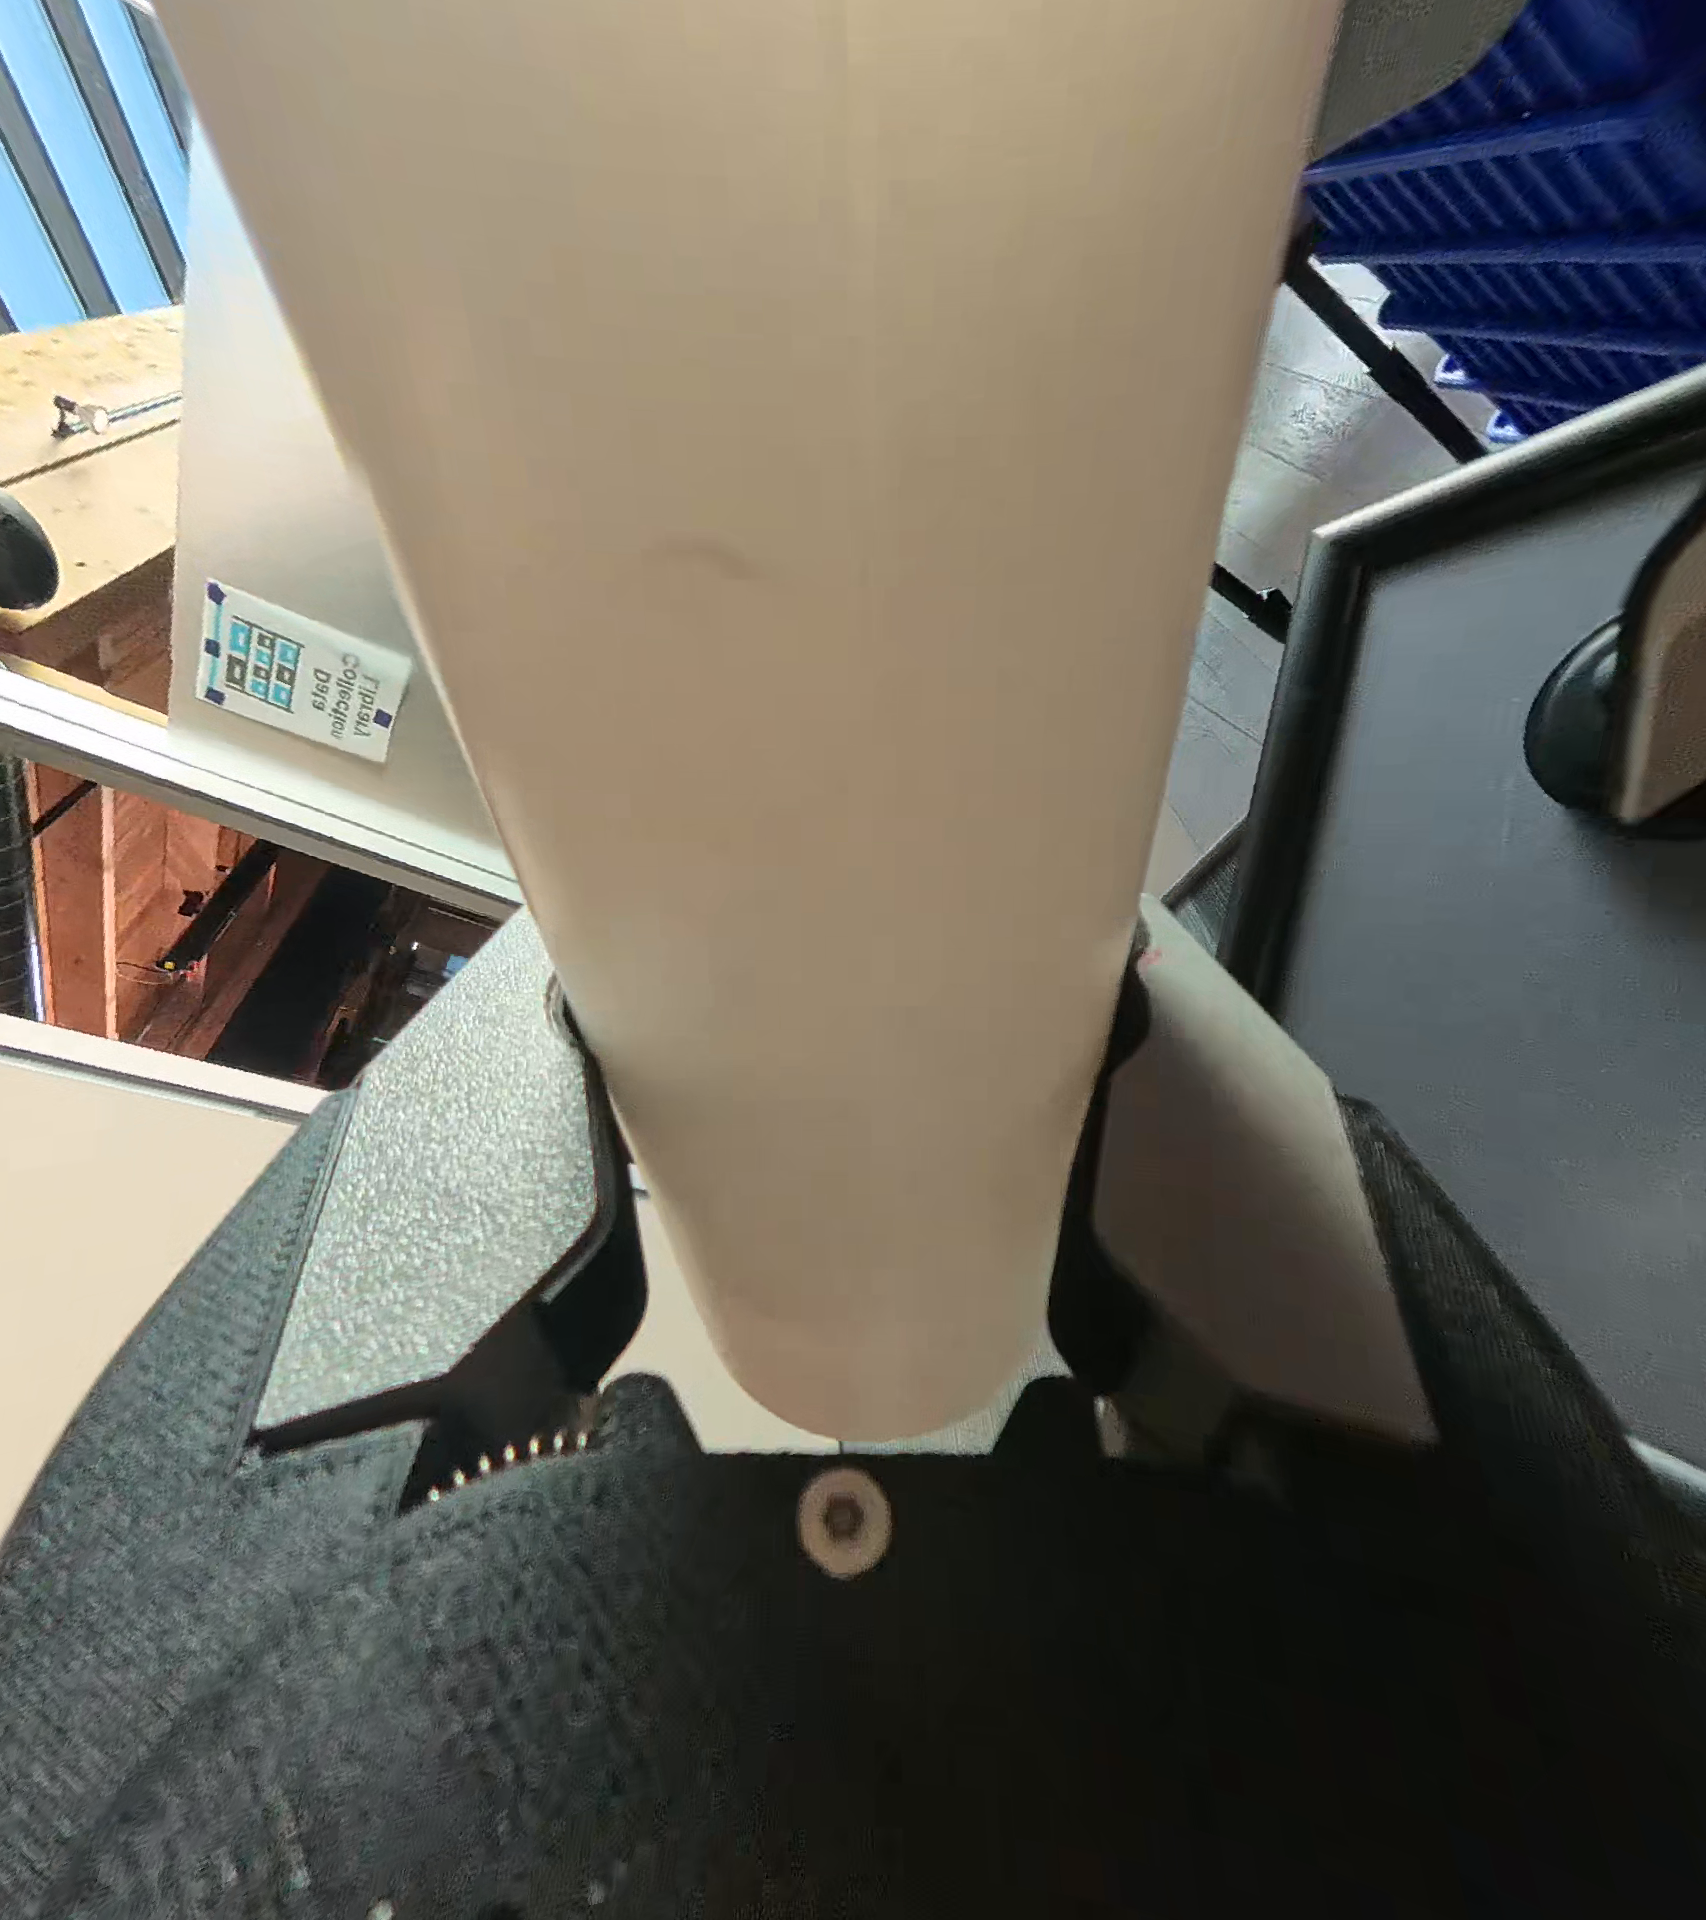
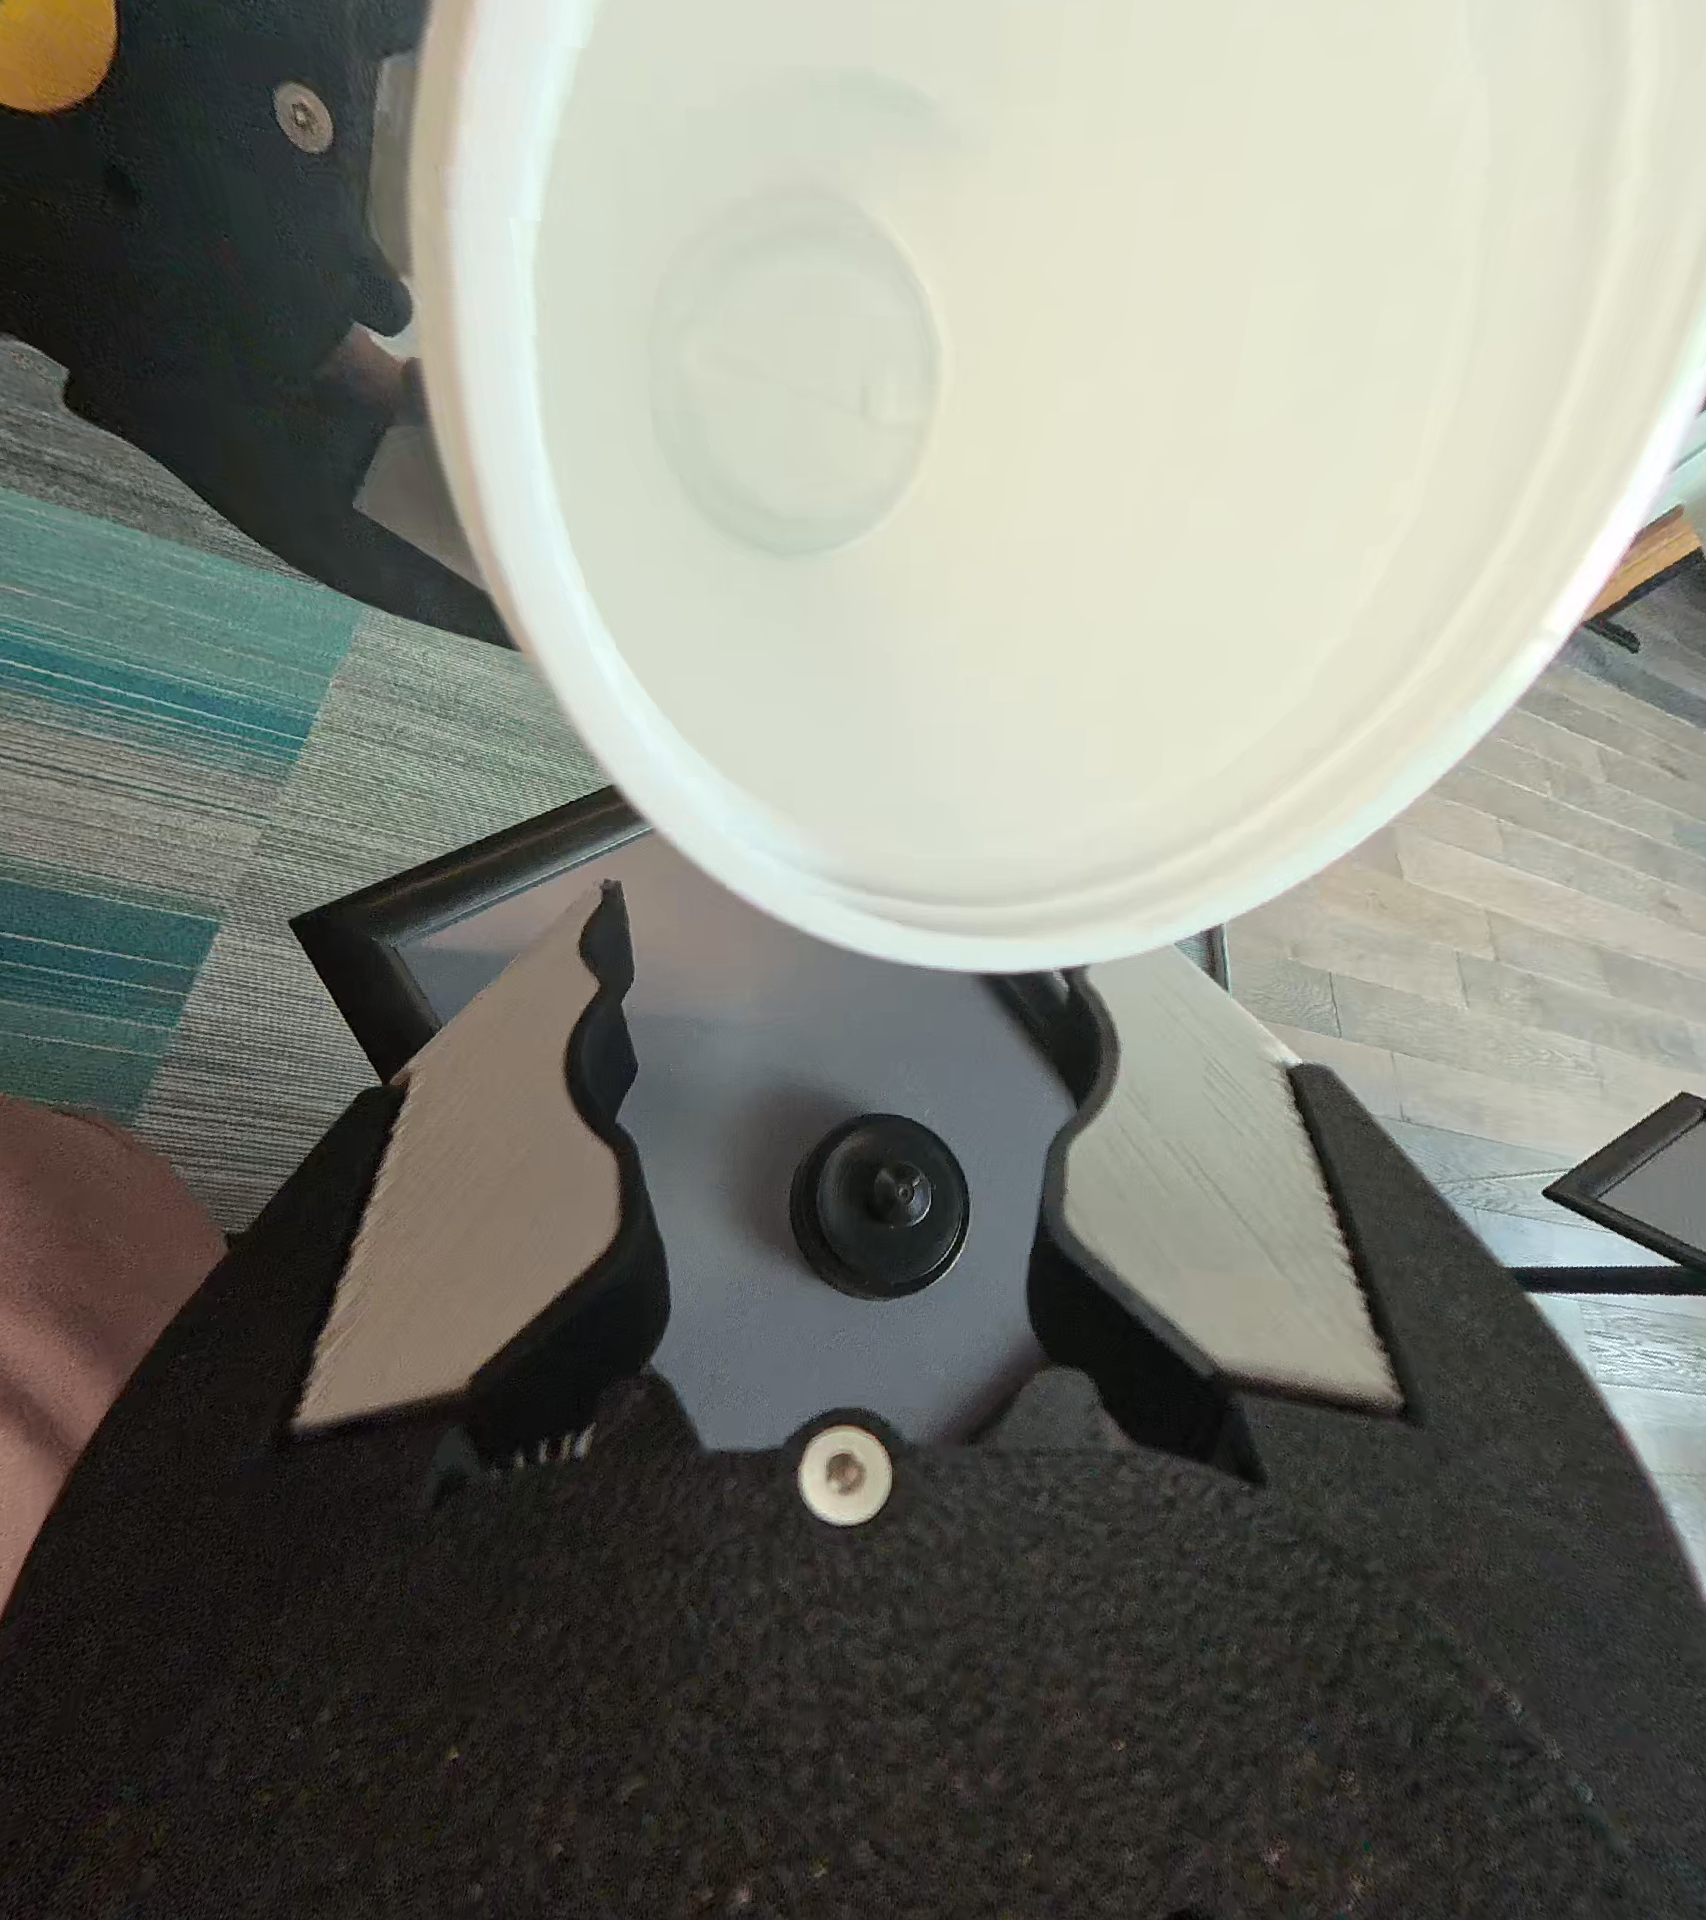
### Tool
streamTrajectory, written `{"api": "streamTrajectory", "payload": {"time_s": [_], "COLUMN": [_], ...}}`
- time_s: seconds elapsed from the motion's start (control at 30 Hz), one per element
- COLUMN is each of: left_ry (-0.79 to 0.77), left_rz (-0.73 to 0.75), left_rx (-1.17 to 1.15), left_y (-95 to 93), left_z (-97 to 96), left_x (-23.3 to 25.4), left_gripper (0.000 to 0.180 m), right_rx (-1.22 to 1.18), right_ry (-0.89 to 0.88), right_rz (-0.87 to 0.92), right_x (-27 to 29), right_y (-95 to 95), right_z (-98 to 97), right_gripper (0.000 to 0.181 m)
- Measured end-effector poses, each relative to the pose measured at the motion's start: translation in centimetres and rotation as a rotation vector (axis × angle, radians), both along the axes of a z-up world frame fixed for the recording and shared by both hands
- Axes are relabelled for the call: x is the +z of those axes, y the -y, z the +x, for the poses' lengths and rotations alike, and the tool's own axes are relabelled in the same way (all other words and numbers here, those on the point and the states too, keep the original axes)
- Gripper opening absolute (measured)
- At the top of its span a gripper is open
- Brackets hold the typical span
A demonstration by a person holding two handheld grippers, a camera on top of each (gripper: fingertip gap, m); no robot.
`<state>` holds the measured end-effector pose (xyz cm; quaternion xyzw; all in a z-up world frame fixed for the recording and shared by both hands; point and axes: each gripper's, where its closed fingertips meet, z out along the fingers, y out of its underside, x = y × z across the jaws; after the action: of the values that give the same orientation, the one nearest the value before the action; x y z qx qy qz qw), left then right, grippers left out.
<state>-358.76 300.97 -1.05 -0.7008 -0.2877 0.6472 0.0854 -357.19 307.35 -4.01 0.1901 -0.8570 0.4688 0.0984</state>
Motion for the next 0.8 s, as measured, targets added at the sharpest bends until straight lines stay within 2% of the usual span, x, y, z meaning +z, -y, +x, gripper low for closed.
{"api": "streamTrajectory", "payload": {"time_s": [0.2,0.33,0.43,0.57,0.73,0.8], "left_ry": [-0.024,0.003,0.017,0.083,0.072,0.097], "left_rz": [0.096,0.161,0.384,0.792,1.020,1.100], "left_rx": [0.009,-0.043,-0.169,-0.515,-0.822,-0.956], "left_y": [1.2,1.2,-0.3,-4.5,-6.4,-7.2], "left_z": [0.5,1.1,1.4,3.0,5.7,6.7], "left_x": [-0.2,-0.5,0.3,3.2,7.9,9.9], "left_gripper": [0.100,0.100,0.099,0.100,0.100,0.100], "right_rx": [0.038,0.136,0.303,0.491,0.706,0.856], "right_ry": [0.036,0.122,0.310,0.624,0.874,1.030], "right_rz": [0.030,0.081,0.119,0.247,0.479,0.552], "right_x": [0.6,0.8,1.9,2.7,1.8,2.5], "right_y": [0.9,1.4,1.4,0.5,-2.0,-3.6], "right_z": [0.8,2.5,4.1,5.3,7.5,9.0], "right_gripper": [0.087,0.090,0.087,0.088,0.093,0.096]}}
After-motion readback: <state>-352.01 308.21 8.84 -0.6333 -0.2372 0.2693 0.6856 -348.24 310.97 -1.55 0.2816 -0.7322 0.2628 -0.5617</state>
